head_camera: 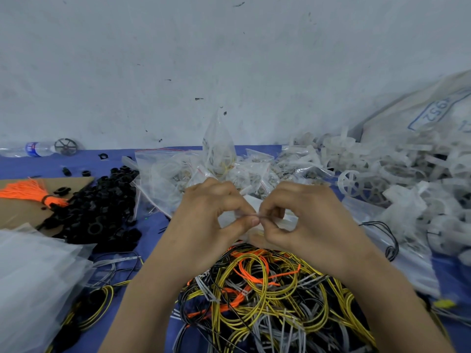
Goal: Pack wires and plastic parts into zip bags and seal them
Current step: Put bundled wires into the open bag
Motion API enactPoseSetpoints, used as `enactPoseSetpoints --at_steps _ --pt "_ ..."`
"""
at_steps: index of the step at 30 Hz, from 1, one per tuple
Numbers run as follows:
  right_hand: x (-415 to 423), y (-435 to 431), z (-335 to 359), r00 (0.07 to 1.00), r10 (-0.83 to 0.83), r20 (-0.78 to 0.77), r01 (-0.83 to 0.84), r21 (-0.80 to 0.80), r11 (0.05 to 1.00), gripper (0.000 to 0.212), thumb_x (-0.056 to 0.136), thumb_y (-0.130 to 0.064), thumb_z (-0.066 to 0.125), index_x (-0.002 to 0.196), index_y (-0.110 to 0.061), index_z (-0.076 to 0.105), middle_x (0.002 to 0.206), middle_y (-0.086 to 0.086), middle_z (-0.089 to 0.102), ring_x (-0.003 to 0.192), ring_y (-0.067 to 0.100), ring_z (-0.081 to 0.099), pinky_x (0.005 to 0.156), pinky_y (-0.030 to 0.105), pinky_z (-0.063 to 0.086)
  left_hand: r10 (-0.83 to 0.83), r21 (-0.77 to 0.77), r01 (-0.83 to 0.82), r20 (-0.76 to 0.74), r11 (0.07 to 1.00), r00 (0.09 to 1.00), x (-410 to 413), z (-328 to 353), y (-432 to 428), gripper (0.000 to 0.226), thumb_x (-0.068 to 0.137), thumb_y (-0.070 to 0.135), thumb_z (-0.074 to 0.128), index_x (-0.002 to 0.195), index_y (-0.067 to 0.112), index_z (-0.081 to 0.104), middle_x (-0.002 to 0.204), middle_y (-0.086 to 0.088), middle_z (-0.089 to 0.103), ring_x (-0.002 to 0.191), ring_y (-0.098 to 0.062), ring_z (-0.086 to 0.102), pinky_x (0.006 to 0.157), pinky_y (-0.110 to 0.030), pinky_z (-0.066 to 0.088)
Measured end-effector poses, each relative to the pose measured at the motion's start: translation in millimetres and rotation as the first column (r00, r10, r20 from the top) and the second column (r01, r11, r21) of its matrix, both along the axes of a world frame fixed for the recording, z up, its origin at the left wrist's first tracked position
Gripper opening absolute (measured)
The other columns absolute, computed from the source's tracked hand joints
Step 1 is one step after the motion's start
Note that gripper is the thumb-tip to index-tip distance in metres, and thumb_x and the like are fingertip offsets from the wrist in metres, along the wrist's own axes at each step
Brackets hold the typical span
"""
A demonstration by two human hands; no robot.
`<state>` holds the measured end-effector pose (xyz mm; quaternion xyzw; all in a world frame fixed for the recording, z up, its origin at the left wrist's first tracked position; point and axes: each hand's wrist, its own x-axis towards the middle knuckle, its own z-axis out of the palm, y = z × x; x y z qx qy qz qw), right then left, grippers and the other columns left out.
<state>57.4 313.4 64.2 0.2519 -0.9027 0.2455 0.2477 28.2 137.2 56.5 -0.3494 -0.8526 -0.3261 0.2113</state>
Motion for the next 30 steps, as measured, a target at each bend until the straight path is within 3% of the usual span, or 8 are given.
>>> enactPoseSetpoints --at_steps 6,13,19,23,26,30 --pt "-0.3 2.4 0.7 0.999 0.007 0.042 -0.005 -0.036 0.999 0.006 0.076 -0.014 0.07 0.072 -0.018 0.066 0.069 -0.011 0.057 0.067 0.008 0.053 0.064 0.028 0.046 0.006 0.004 -0.006 0.027 1.0 1.0 1.4 0.6 0.5 0.013 0.079 0.037 0.062 0.074 0.028 0.071 0.074 0.015 0.058 0.082 -0.006 0.051 0.077 -0.029 0.037" --pt "-0.8 5.6 3.0 0.998 -0.016 0.053 0.018 -0.033 0.999 0.005 0.074 -0.014 0.07 0.072 -0.015 0.066 0.07 -0.006 0.06 0.069 0.01 0.055 0.066 0.034 0.046 0.037 -0.015 -0.036 0.031 0.999 0.999 2.0 -1.7 4.7 0.007 0.085 0.03 0.07 0.079 0.025 0.069 0.079 0.01 0.058 0.085 -0.008 0.049 0.078 -0.03 0.036" --pt "0.1 9.8 6.2 0.99 -0.025 0.137 0.03 -0.034 0.999 0.018 0.07 -0.036 0.053 0.073 -0.022 0.064 0.072 -0.011 0.058 0.074 0.006 0.055 0.069 0.036 0.048 0.036 -0.042 -0.035 0.019 0.998 0.999 1.2 -4.0 6.9 0.022 0.081 0.046 0.05 0.077 0.029 0.064 0.076 0.009 0.055 0.084 -0.008 0.044 0.076 -0.029 0.035" --pt "0.3 9.6 6.2 0.989 -0.042 0.141 0.042 0.007 0.999 0.009 0.075 -0.027 0.06 0.074 -0.019 0.062 0.074 -0.009 0.058 0.074 0.007 0.053 0.071 0.03 0.045 0.023 -0.001 -0.023 0.087 1.0 0.996 1.0 -4.3 4.6 0.011 0.08 0.038 0.058 0.075 0.029 0.061 0.075 0.01 0.056 0.083 -0.007 0.049 0.072 -0.021 0.036" --pt "0.8 4.4 4.0 0.989 -0.023 0.147 0.021 0.011 1.0 0.003 0.078 -0.02 0.062 0.075 -0.019 0.062 0.076 -0.009 0.057 0.075 0.007 0.053 0.071 0.032 0.045 0.046 -0.07 -0.041 0.078 0.997 0.996 1.9 -3.8 3.5 0.01 0.084 0.04 0.062 0.078 0.031 0.064 0.075 0.011 0.057 0.081 -0.007 0.049 0.071 -0.024 0.038" --pt "1.3 6.3 3.6 0.979 -0.017 0.202 0.014 0.013 1.0 0.003 0.079 -0.025 0.06 0.077 -0.024 0.061 0.078 -0.014 0.057 0.079 0.004 0.053 0.073 0.031 0.047 0.011 -0.084 -0.001 0.108 0.996 0.994 3.9 -1.6 2.1 0.01 0.086 0.031 0.066 0.077 0.033 0.062 0.073 0.012 0.056 0.078 -0.007 0.051 0.069 -0.032 0.043"
